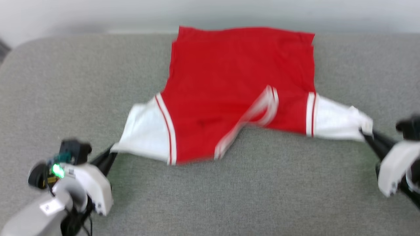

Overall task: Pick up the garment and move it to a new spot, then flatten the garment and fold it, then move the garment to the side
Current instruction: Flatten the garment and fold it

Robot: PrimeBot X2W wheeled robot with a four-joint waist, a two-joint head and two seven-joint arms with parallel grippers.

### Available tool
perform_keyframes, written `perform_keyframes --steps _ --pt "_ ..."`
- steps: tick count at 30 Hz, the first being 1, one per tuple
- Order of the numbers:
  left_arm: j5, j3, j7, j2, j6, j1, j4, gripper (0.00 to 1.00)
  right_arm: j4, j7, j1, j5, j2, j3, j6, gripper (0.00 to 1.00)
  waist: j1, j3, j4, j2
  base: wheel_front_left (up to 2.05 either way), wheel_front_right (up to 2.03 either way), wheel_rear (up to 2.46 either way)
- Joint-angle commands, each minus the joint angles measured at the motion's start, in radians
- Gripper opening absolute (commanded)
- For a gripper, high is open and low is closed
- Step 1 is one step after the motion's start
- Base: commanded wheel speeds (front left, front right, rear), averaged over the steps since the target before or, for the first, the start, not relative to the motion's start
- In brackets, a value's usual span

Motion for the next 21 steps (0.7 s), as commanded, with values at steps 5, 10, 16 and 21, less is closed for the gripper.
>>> perform_keyframes --steps 5,10,16,21 --pt "-0.040 -0.016 -0.007 0.038 0.048 0.142 -0.056 0.00 -0.026 -0.030 0.194 0.040 -0.033 -0.035 -0.001 0.00 0.0002 -0.091 -0.001 0.0000 0.00 0.00 0.00" --pt "-0.081 -0.018 -0.008 0.089 0.100 0.258 -0.128 0.00 -0.062 -0.029 0.352 0.050 -0.051 -0.077 -0.001 0.00 0.0002 -0.127 -0.011 0.0000 0.00 0.00 0.00" --pt "-0.112 -0.045 0.017 0.154 0.156 0.371 -0.229 0.00 -0.102 0.008 0.523 0.075 -0.064 -0.135 -0.001 0.00 0.0002 -0.153 -0.008 0.0000 0.00 0.00 0.00" --pt "-0.123 -0.052 0.026 0.181 0.189 0.411 -0.292 0.00 -0.155 0.064 0.607 0.087 -0.090 -0.166 -0.001 0.00 0.0002 -0.148 0.001 0.0000 0.00 0.00 0.00"
